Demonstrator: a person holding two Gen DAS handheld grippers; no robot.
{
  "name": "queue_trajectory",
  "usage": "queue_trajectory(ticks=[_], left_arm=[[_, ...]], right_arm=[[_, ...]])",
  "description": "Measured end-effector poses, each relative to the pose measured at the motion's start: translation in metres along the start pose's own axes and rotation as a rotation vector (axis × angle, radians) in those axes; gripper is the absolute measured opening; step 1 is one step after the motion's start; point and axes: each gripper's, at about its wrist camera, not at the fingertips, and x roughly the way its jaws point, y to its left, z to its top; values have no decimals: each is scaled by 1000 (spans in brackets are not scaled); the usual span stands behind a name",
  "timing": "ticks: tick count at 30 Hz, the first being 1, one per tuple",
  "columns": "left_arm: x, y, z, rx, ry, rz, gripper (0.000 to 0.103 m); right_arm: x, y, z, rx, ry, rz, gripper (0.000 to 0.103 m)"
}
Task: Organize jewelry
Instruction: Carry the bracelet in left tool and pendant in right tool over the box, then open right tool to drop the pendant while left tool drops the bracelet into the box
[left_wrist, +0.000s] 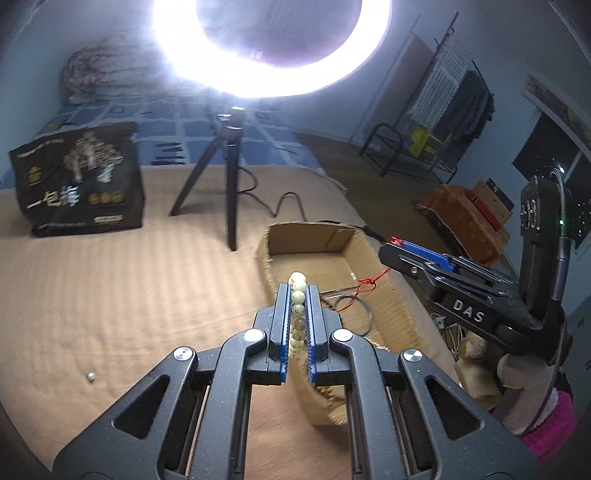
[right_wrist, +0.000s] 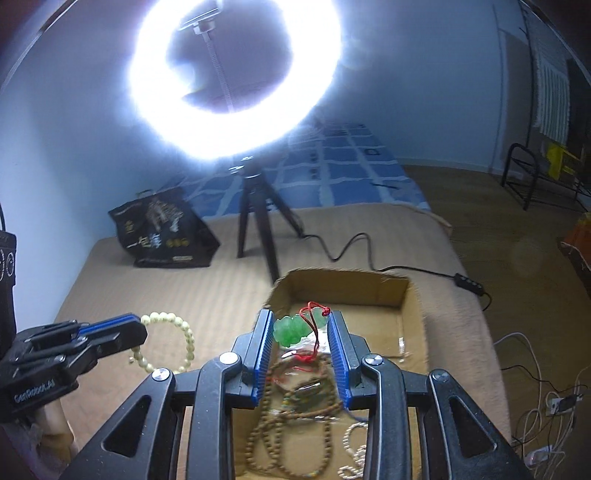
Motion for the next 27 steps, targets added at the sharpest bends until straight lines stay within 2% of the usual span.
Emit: queue_trajectory(ticks=[11, 27], left_arm=[[40, -22, 24, 16, 5, -5, 5], [110, -25, 41, 10, 54, 57, 5]], right_arm=[[21, -37, -3, 53, 33, -30, 30], [45, -56, -16, 56, 93, -52, 30]])
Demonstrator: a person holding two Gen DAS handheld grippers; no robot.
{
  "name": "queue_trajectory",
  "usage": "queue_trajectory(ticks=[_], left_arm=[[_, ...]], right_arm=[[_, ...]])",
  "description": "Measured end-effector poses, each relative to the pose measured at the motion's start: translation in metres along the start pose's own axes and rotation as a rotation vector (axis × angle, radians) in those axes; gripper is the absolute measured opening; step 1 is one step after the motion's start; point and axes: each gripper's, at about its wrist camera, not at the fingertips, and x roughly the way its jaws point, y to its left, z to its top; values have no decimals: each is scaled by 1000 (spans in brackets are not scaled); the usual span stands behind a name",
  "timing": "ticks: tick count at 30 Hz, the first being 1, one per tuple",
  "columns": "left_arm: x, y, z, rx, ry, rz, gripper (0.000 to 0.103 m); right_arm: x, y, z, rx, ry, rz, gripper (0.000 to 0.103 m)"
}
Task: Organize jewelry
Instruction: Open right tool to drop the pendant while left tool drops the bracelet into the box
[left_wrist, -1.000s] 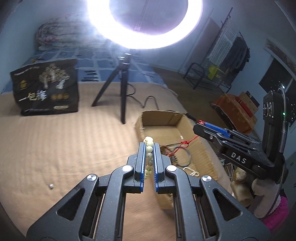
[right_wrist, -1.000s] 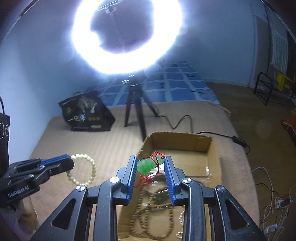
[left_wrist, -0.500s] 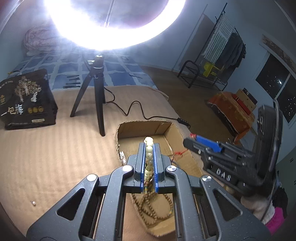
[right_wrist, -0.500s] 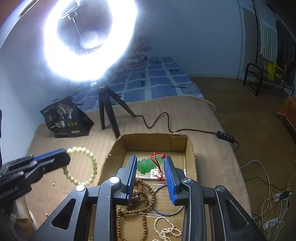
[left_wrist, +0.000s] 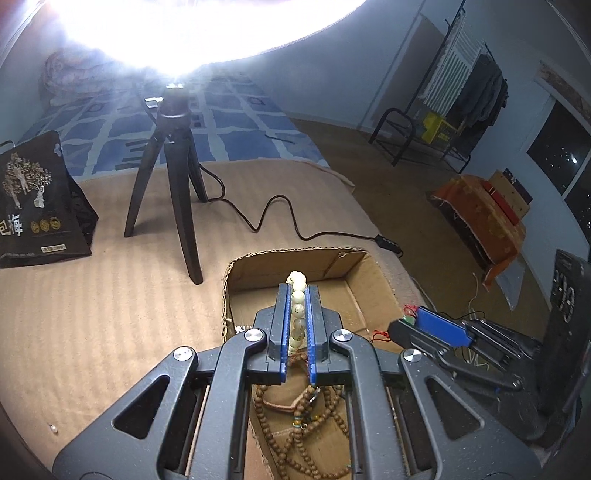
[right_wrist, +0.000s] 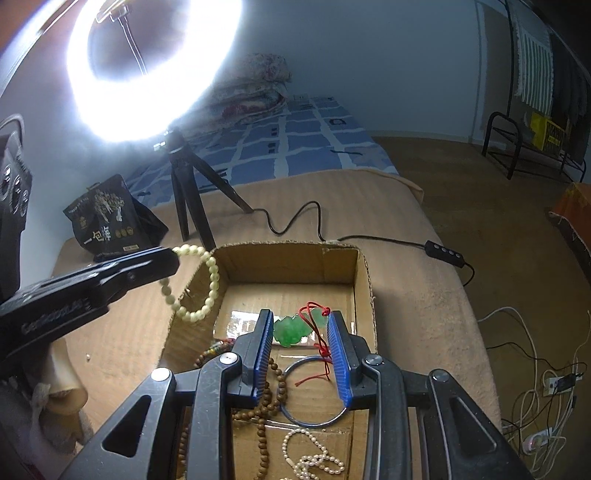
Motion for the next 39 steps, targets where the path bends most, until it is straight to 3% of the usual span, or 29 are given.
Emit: queue_trajectory(ticks=[16, 18, 20, 39], left_arm=[[11, 8, 5, -11, 13, 22, 5], [9, 8, 5, -8, 12, 24, 5], [7, 8, 4, -8, 12, 28, 5], [-35, -1, -4, 18, -8, 41, 6]], right_arm=[[7, -5, -3, 14, 14, -2, 33], [5, -5, -3, 15, 13, -3, 53], [3, -5, -3, 16, -1, -1, 64], [-30, 0, -12, 21, -32, -9, 69]])
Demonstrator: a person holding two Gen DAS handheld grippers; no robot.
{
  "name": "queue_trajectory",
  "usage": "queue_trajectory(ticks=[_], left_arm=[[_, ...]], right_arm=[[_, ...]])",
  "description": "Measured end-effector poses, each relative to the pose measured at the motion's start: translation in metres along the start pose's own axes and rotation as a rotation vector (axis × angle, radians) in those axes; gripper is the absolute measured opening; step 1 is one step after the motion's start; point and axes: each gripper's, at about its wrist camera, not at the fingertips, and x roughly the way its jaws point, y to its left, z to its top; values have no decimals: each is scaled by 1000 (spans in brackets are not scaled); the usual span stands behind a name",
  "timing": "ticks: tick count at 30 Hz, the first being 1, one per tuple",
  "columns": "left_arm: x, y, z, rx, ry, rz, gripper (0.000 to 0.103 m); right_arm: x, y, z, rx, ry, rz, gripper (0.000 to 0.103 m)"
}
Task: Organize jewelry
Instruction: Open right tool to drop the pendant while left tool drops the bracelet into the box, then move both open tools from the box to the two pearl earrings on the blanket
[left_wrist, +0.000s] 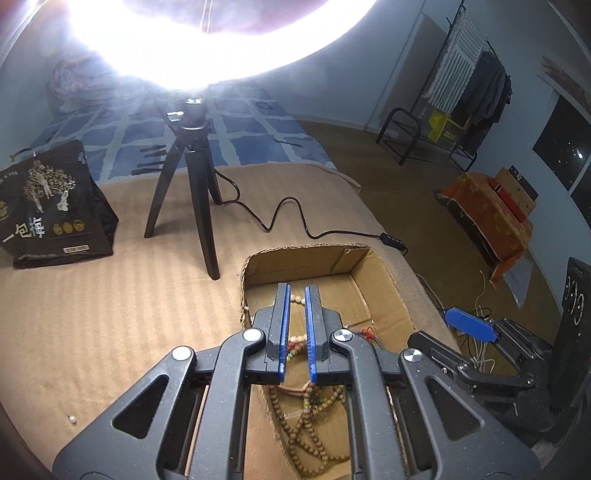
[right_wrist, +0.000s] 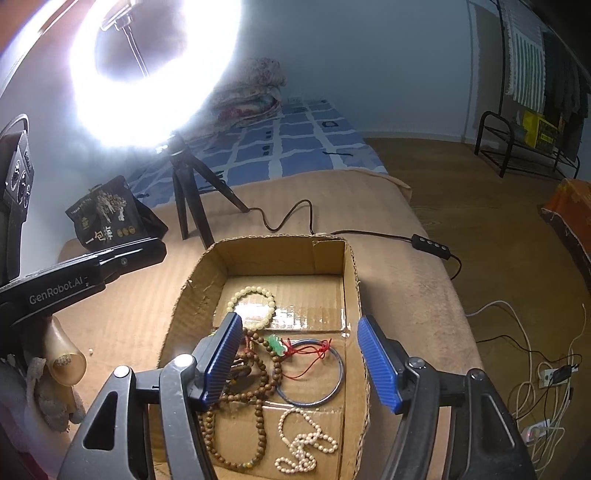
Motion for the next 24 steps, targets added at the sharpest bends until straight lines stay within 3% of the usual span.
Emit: queue_trajectory(ticks=[2, 3, 4, 5, 6, 18, 24], left_arm=[[-10, 2, -3, 9, -6, 12, 6], [-15, 3, -5, 13, -9, 17, 11], [-19, 4, -6, 15, -13, 20, 17], [-27, 6, -9, 18, -23, 25, 34], [-32, 8, -11, 18, -33, 28, 44], [-108, 59, -50, -11, -74, 95, 44], [-141, 97, -76, -56, -109, 142, 44]], right_arm=[[-5, 3, -1, -1, -7, 6, 70], [-9, 6, -1, -1, -14, 11, 71], [-12, 8, -2, -2, -17, 16, 71], [-15, 11, -2, -2, -21, 22, 73], [-18, 13, -3, -4, -24, 28, 75], [-38, 49, -12, -39, -48, 96, 90], [-42, 73, -15, -52, -55, 149, 91]])
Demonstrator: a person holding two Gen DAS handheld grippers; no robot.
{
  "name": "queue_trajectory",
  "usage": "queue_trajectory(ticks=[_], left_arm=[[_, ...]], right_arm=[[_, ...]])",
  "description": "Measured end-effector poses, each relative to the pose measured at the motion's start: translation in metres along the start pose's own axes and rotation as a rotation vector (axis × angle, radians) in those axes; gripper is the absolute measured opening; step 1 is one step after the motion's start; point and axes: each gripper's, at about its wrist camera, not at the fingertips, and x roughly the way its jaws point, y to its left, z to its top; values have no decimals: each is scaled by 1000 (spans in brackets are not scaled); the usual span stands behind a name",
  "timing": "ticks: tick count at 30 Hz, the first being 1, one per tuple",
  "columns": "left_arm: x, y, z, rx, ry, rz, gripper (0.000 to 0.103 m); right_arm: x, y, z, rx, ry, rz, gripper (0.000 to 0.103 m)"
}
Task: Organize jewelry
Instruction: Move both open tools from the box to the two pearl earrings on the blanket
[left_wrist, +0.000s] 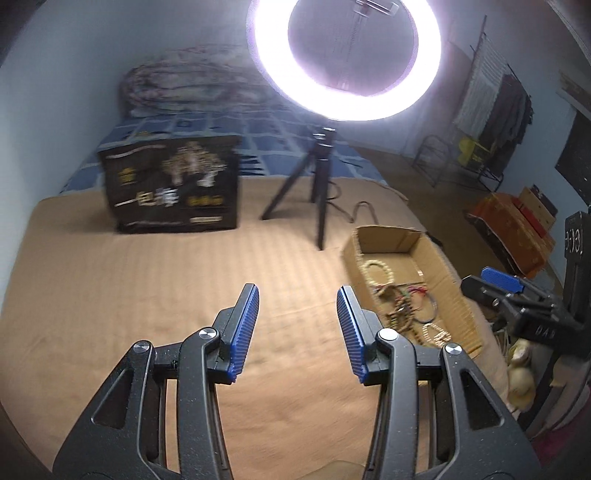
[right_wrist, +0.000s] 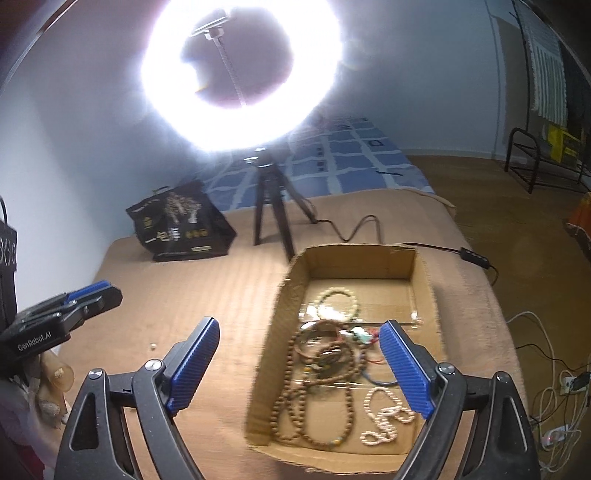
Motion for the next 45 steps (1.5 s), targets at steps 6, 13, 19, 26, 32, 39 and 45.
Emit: queue_trajectory(ticks=[6, 13, 19, 26, 32, 39, 45], left_arm=[[-21, 41, -32, -39, 9, 34, 45], [-32, 74, -72, -56, 52, 68, 45], [-29, 90, -108, -84, 106, 43, 44], [-20, 90, -135, -74, 138, 8, 37], [-4, 76, -154, 1, 176, 1, 29], [16, 74, -165, 36, 206, 14, 29], [29, 73, -166, 69, 196, 66, 16]], right_arm=[[11, 33, -6, -48, 5, 53, 91], [24, 72, -17, -115, -15, 111, 91], [43, 100, -24, -206, 49, 124, 91], [63, 119, -33, -228, 124, 157, 91], [80, 130, -37, -221, 166, 199, 74], [106, 149, -44, -254, 224, 232, 62], [127, 160, -51, -270, 251, 237, 54]])
